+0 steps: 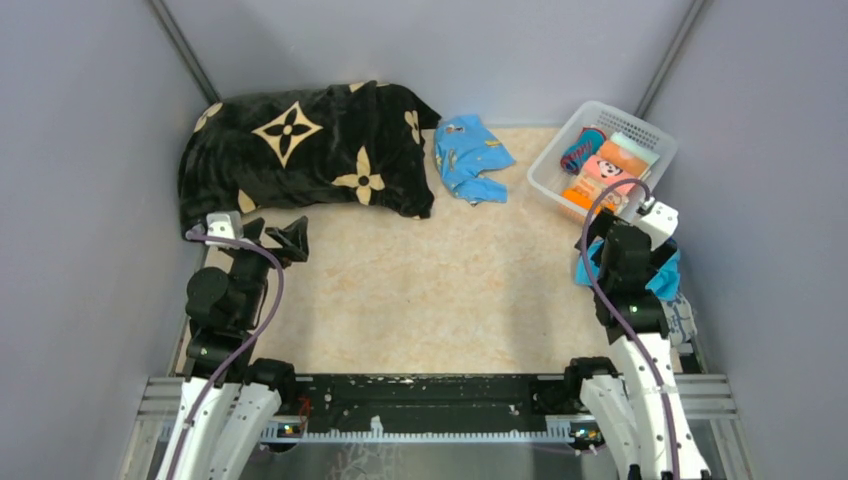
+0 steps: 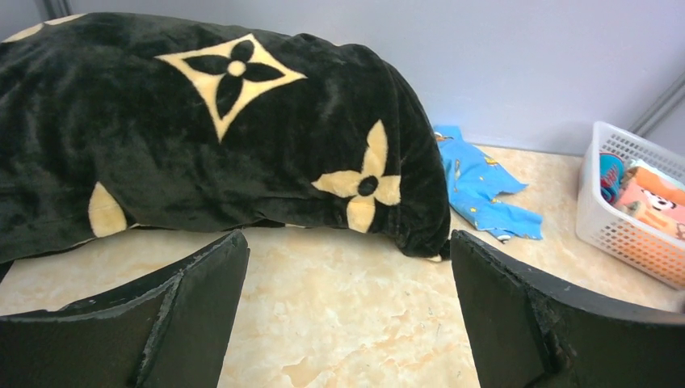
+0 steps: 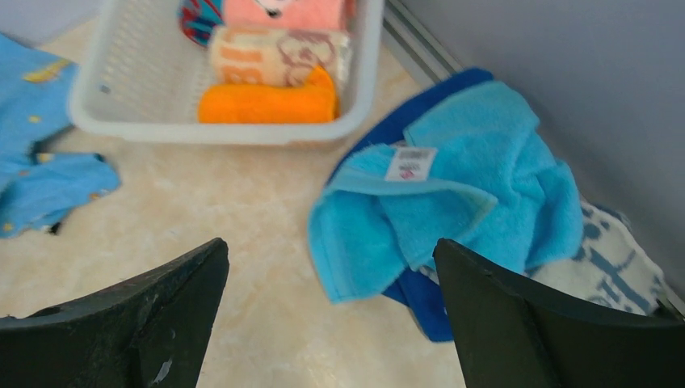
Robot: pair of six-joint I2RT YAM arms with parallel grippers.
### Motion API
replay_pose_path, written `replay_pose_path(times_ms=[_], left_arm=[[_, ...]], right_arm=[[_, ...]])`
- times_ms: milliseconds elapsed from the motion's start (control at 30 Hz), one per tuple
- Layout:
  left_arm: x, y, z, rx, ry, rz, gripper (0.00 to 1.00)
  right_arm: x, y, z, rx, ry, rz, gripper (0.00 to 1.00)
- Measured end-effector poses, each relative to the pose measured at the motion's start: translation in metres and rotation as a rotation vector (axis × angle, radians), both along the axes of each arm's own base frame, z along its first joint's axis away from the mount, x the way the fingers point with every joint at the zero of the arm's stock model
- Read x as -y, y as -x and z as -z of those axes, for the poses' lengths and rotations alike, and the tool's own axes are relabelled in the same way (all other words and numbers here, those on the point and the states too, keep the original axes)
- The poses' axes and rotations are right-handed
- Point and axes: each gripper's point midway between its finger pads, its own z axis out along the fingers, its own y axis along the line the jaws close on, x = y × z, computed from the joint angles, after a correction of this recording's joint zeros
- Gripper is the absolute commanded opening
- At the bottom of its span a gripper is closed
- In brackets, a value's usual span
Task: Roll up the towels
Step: Pick up the towel at the corner of the board.
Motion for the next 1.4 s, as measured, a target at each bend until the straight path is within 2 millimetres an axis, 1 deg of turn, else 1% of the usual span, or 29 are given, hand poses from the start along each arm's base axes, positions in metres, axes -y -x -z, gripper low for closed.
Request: replay_pose_path(times_ms=[167,267,333,433,533,633,733,800,833,867,900,933,967,1000,1033,1067,1200,1300,1367,1400], left_arm=[[0.009,0.004,-0.002,0.009,-0.010,0.039,0.99],[0.011,0.005,-0.003,0.013,-0.009,0.050,0.99],[0.012,0.007,-0.004,0.018,-0.007,0.055,0.99],[0.013,0.008,-0.005,0.025,-0.006,0.062,0.99],[0.014,0.009,-0.006,0.028,-0.006,0.067,0.99],[0.015,0.009,-0.006,0.028,-0.006,0.072,0.99],[0.016,0.009,-0.006,0.029,-0.006,0.078,0.99],[0.017,0.009,-0.006,0.029,-0.007,0.083,0.99],[0.017,0.009,-0.006,0.030,-0.006,0.085,0.99],[0.017,0.010,-0.006,0.030,-0.006,0.086,0.99],[0.018,0.010,-0.006,0.030,-0.006,0.089,0.99],[0.018,0.010,-0.006,0.030,-0.006,0.091,0.99],[0.018,0.010,-0.006,0.030,-0.006,0.094,0.99],[0.019,0.010,-0.007,0.031,-0.006,0.095,0.99],[0.019,0.010,-0.007,0.031,-0.006,0.098,0.99],[0.020,0.010,-0.007,0.031,-0.006,0.100,0.99],[0.021,0.010,-0.007,0.033,-0.007,0.107,0.99],[0.022,0.010,-0.007,0.033,-0.008,0.115,0.99],[0.024,0.010,-0.007,0.035,-0.009,0.125,0.99],[0.025,0.010,-0.007,0.035,-0.009,0.131,0.99]], right_arm=[[0.017,0.004,0.036,-0.165,-0.001,0.133,0.96],[0.032,0.006,0.049,-0.223,0.012,0.215,0.91],[0.044,0.006,0.055,-0.241,0.003,0.266,0.91],[0.067,0.007,0.061,-0.234,-0.034,0.361,0.91],[0.082,0.006,0.065,-0.225,-0.061,0.419,0.91],[0.087,-0.001,0.069,-0.211,-0.077,0.426,0.91],[0.085,-0.012,0.077,-0.180,-0.105,0.393,0.88],[0.084,-0.014,0.086,-0.185,-0.122,0.382,0.83],[0.084,-0.014,0.092,-0.196,-0.132,0.377,0.79],[0.084,-0.016,0.098,-0.206,-0.142,0.374,0.73],[0.084,-0.017,0.102,-0.214,-0.148,0.370,0.64],[0.083,-0.017,0.105,-0.221,-0.154,0.369,0.53],[0.084,-0.017,0.107,-0.223,-0.155,0.367,0.39],[0.084,-0.017,0.108,-0.224,-0.159,0.369,0.23],[0.084,-0.017,0.107,-0.218,-0.163,0.373,0.11],[0.084,-0.018,0.106,-0.209,-0.167,0.375,0.01],[0.083,-0.014,0.094,-0.177,-0.163,0.372,0.00],[0.082,-0.011,0.074,-0.147,-0.153,0.363,0.00],[0.080,-0.012,0.052,-0.116,-0.143,0.346,0.00],[0.078,-0.014,0.026,-0.072,-0.129,0.327,0.00]])
